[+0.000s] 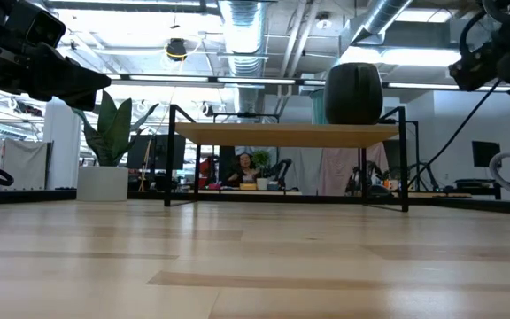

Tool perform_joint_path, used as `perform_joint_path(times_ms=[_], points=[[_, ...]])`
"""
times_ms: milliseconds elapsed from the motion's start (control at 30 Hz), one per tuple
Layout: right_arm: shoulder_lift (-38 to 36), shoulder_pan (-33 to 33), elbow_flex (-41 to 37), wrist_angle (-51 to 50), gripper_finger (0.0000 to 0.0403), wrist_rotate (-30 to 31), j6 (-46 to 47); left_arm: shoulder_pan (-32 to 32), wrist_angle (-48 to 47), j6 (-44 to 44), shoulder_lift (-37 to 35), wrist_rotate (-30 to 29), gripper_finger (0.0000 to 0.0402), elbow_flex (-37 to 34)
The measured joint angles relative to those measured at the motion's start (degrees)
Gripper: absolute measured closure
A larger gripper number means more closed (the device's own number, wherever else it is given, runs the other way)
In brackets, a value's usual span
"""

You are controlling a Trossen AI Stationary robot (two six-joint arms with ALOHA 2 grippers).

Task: Place coffee mugs
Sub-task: Put the blue mug on the shelf

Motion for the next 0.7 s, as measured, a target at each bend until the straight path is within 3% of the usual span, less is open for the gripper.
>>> perform_joint_path(times_ms=[100,233,467,700], points=[[0.0,0.0,0.0,0.1,0.0256,-0.2,-2.9,0.0,0.0,0.0,0.0,0.0,0.0401,0.0],[0.0,-0.8,0.7,1.4,0.0364,-1.7,-7.1,0.0,0.0,0.0,0.0,0.0,0.0402,0.0],[0.0,-3.6,12.1,2.2,0.0366,-2.9,-21.2,0.0,0.0,0.0,0.0,0.0,0.0401,0.0],[1.6,-6.3,26.6,14.8,0.0366,-2.8,-41.6,0.0,0.0,0.0,0.0,0.0,0.0402,0.0]])
